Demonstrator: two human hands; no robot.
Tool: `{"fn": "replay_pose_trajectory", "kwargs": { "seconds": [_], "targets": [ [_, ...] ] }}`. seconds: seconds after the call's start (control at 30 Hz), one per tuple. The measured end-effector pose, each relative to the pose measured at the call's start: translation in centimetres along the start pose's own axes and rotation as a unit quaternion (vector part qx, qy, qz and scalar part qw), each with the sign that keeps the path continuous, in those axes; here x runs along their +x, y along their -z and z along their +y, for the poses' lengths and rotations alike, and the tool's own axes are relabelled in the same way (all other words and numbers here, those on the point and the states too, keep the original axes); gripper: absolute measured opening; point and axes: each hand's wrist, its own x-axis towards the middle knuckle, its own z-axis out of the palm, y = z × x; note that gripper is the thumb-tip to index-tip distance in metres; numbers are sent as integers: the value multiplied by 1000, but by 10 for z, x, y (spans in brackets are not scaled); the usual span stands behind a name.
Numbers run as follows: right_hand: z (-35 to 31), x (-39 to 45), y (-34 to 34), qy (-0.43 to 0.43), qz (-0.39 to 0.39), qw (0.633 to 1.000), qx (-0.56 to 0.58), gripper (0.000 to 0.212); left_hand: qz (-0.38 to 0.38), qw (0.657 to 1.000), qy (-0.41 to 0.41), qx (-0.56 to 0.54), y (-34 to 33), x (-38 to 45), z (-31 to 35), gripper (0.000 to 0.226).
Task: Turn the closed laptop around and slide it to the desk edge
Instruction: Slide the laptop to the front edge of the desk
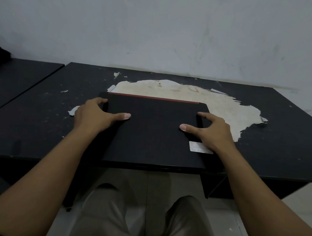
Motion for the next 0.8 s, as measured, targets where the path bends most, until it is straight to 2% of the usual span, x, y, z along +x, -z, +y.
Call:
{"fn": "replay_pose_trajectory", "kwargs": {
  "seconds": [0.27,0.5,0.67,0.8],
  "targets": [
    [-3,-3,2,-14,-14,1000,-11,94,28,999,-12,22,-6,-10,0,93],
    [-7,4,3,-45,-21,995,-88,105,41,998,-15,42,-14,-1,-10,100],
    [-7,3,5,-40,-20,995,-94,96,35,995,-30,83,-16,5,-16,106],
    [-5,-11,2,-10,-9,993,-118,79,3,988,-69,141,-11,-2,-21,111]
  ]
}}
